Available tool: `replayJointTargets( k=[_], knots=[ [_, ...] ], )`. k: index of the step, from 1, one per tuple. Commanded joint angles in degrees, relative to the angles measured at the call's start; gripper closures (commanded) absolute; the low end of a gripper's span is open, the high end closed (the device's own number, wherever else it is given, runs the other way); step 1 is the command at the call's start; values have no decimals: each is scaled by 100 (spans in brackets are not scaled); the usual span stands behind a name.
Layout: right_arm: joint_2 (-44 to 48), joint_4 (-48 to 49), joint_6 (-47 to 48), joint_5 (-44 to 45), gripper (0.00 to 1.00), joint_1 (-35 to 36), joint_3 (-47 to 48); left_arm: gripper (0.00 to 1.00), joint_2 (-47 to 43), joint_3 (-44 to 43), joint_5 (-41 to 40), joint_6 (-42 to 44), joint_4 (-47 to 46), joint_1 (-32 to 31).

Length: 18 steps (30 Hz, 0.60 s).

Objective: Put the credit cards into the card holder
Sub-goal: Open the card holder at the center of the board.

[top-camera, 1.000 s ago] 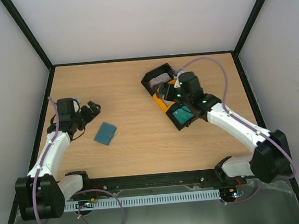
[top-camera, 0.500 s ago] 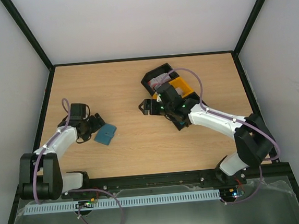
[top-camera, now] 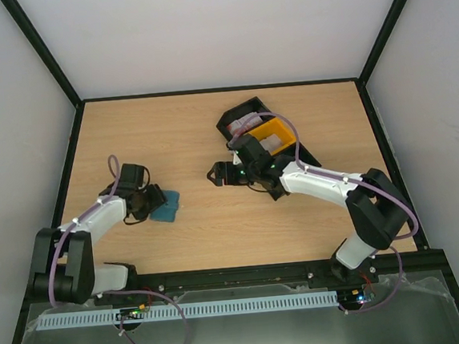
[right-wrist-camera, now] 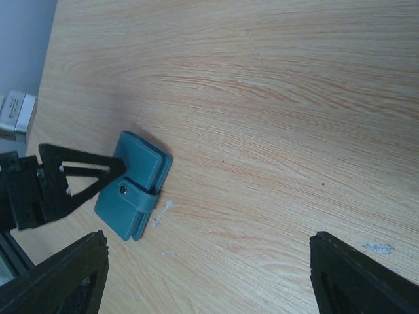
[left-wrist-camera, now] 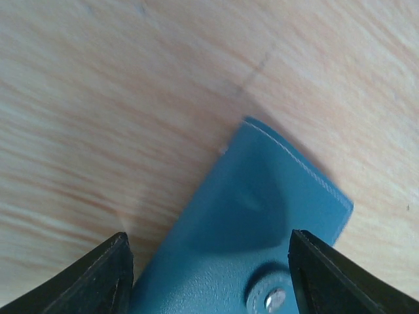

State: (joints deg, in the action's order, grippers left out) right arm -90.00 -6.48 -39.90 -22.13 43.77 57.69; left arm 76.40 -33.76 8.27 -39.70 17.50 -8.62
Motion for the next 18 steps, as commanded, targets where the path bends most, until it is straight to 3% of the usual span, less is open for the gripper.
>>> replayJointTargets(
  k=[1,12,18],
  knots=[
    [-192,55,125,-91,18,24,8,34,-316,308,101,-385,210,-411],
    [-505,-73,435,121,22,26,-93,39,-78,572,751,-1275,-1033,-1579],
    [-955,-222,708,140,28,26,-60,38,8,587,390,-1518,-1124,-1739]
  ],
)
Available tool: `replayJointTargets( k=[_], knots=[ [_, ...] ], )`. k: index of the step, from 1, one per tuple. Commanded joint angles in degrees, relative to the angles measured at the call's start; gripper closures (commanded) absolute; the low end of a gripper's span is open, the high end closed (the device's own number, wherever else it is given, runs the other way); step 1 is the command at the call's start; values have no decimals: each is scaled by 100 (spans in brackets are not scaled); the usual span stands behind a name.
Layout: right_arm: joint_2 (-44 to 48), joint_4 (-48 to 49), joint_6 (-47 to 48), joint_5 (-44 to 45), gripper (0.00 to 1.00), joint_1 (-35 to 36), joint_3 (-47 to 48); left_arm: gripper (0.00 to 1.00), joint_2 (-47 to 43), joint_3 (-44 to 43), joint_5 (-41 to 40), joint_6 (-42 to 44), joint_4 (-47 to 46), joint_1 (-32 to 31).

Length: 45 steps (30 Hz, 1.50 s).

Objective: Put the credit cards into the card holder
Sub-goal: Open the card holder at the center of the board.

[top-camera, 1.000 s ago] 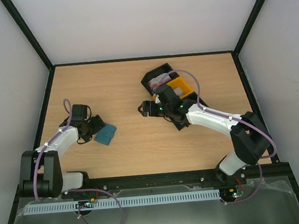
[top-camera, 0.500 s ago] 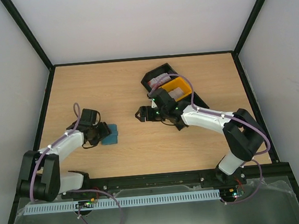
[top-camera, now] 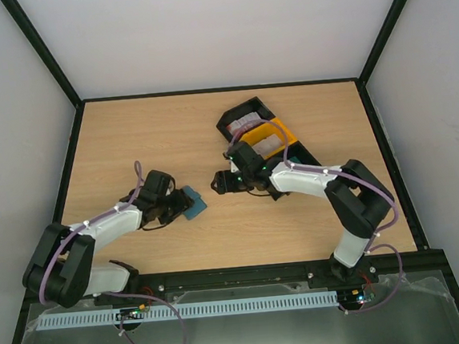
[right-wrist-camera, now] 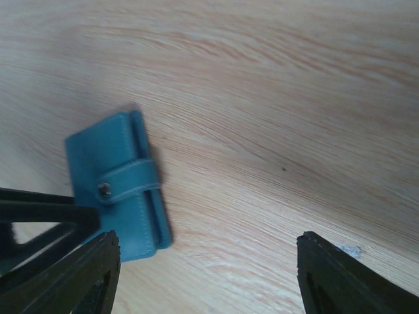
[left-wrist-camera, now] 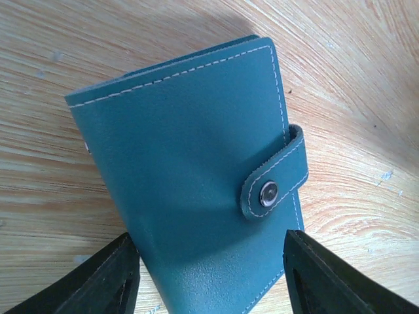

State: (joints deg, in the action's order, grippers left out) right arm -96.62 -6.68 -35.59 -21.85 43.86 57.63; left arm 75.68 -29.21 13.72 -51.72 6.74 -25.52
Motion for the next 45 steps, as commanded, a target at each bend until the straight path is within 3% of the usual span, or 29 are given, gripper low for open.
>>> replayJointTargets(
  k=[1,11,19,23,25,37,45],
  knots=[
    [-368,-230,347,118,29,20,-31,38,35,161,-234,-346,-35,-50],
    [-1308,-403,813,-76,42,480,568,47,-497,722,-545,-892,-391,-50],
    [-1595,-176,939,-759,52,499,621,51,-515,811,-694,-971,-469,-50],
    [-1751,-194,951,-869,62,510,707,67,-441,958,-462,-1068,-929,-50],
    [-1820,-194,949,-901,67,510,735,70,-368,1018,-338,-1201,-1145,-58],
    [-2199,-127,761,-543,98,466,720,65,-521,1198,-605,-1289,-1407,-67],
    [-2344,7,586,-621,98,244,608,47,-1169,1664,-1067,-1489,-1639,-67]
  ],
)
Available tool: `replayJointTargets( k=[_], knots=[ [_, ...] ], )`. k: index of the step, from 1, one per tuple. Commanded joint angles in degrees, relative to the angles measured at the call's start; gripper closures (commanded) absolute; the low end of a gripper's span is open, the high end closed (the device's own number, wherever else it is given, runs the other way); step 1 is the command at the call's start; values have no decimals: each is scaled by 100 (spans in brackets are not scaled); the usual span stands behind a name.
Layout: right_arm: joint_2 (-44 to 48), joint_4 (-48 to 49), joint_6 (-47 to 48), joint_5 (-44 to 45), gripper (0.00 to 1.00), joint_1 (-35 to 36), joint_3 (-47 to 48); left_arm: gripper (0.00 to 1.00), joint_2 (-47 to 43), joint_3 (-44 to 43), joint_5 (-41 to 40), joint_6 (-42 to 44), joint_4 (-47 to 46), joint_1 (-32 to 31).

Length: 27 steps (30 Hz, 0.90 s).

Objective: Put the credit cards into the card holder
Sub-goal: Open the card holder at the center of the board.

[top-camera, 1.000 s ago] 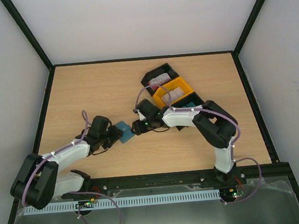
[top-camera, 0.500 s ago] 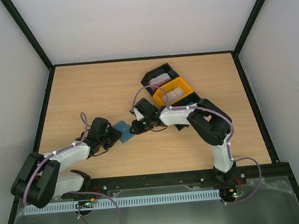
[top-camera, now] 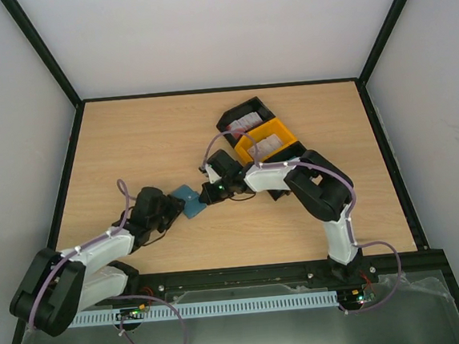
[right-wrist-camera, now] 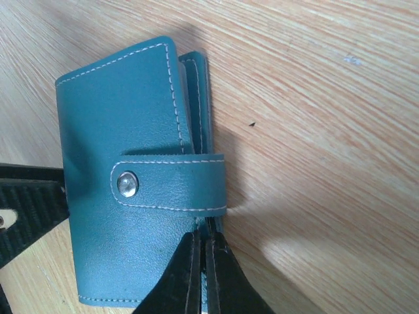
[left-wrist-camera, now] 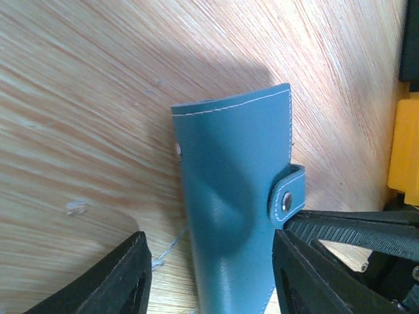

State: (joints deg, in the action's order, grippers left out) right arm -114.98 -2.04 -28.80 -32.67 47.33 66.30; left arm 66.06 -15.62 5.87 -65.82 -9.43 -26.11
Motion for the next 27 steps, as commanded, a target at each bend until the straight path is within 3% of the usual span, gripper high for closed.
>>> replayJointTargets(
  k=[1,4,11,22,27],
  knots=[
    [-529,-438,-104,436,98,-108,-254,46,-259,343,-273,-86,-82,-6],
    [-565,-348,-165,435,98,-128,-260,46,-331,504,-215,-108,-368,-1],
    [-685,-133,-420,516,98,-178,-275,58,-102,724,-139,-149,-1199,113],
    [-820,-50,-302,53,98,-214,-285,63,1037,971,522,-289,-3636,194],
    [-685,-172,-177,133,98,-209,-230,82,1163,907,512,11,-3976,228]
  ],
)
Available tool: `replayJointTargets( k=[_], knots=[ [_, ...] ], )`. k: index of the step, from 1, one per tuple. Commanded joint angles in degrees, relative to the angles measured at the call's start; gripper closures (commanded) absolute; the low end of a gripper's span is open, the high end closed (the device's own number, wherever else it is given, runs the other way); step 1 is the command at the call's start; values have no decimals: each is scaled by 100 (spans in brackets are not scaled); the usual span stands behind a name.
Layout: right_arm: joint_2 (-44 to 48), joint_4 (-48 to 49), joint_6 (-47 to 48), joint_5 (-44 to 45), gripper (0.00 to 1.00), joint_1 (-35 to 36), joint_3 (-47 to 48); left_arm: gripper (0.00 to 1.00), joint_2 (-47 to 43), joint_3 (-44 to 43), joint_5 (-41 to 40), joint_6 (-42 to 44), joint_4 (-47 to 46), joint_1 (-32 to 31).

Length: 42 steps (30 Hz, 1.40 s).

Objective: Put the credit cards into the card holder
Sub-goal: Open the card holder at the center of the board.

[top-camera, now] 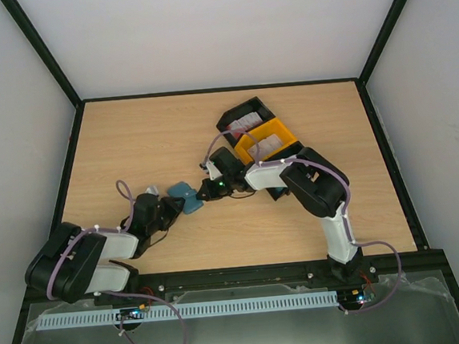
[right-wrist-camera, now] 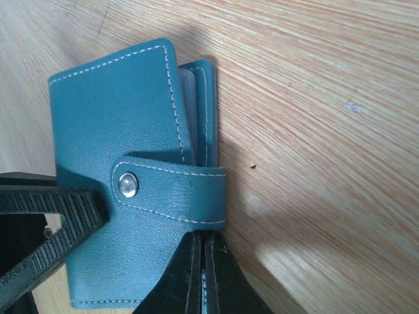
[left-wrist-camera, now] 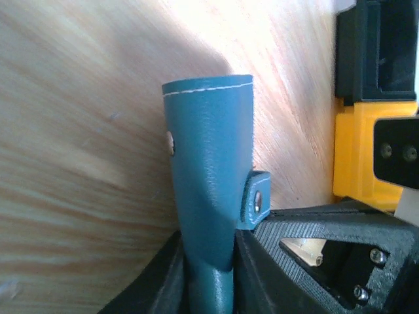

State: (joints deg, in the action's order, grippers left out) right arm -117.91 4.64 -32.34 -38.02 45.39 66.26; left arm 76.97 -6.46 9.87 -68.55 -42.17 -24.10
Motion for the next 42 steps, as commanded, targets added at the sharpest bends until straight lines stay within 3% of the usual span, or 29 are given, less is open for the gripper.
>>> replayJointTargets(
  k=[1,4,9,13,22,33,42],
  knots=[
    [-312,-898,193,820,98,-19,-213,87,55,-27,123,356,-724,28],
    [-3,-1216,223,1409,93,-20,-126,97,-82,-99,201,642,-638,28],
    [602,-1743,283,2223,64,-11,66,97,-549,-425,304,1198,278,19],
    [1164,-2062,293,2738,56,3,252,97,-983,-792,287,1657,1042,-10],
    [1680,-2202,226,2838,52,375,702,98,-975,-1432,366,2491,2125,-77],
    [1464,-2147,263,2368,46,486,832,97,-870,-1543,760,2668,1975,-164],
    [1121,-2283,263,2458,46,508,909,97,-865,-1534,1005,2705,1722,-337]
  ],
)
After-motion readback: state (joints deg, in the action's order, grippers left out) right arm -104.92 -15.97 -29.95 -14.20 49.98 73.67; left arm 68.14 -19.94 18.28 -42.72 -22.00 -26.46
